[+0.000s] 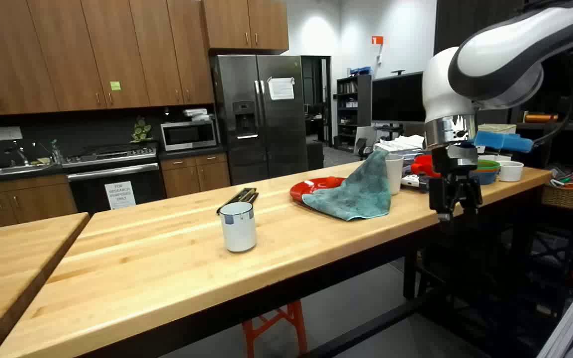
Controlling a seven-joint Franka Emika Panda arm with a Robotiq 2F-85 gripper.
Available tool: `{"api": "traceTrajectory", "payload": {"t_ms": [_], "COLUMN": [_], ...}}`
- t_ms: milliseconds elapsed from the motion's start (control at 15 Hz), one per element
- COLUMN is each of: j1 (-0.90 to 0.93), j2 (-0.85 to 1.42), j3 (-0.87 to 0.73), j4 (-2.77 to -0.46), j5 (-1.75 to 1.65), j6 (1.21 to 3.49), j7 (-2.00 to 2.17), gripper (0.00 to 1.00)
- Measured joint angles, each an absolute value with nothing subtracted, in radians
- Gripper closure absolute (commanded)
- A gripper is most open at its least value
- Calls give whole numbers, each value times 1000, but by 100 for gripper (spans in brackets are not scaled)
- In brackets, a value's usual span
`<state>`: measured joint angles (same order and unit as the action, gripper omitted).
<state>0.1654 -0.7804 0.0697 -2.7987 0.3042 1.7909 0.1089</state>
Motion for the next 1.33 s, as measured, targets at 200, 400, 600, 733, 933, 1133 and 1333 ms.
{"api": "traceTrajectory", "payload": {"t_ms": [200, 400, 600, 733, 933, 1133, 1333], "j1": [164, 173, 187, 195, 202, 202, 201], "j2": [-780, -778, -776, -770, -752, -726, -695], "j3": [77, 127, 189, 222, 259, 276, 277], "j4": [-2796, -2759, -2713, -2675, -2613, -2549, -2488], "j5": [306, 354, 392, 402, 403, 403, 403], "j6": [1791, 1792, 1792, 1790, 1789, 1787, 1785], "j7": [109, 122, 158, 184, 217, 242, 262], "gripper": [0, 0, 0, 0, 0, 0, 0]}}
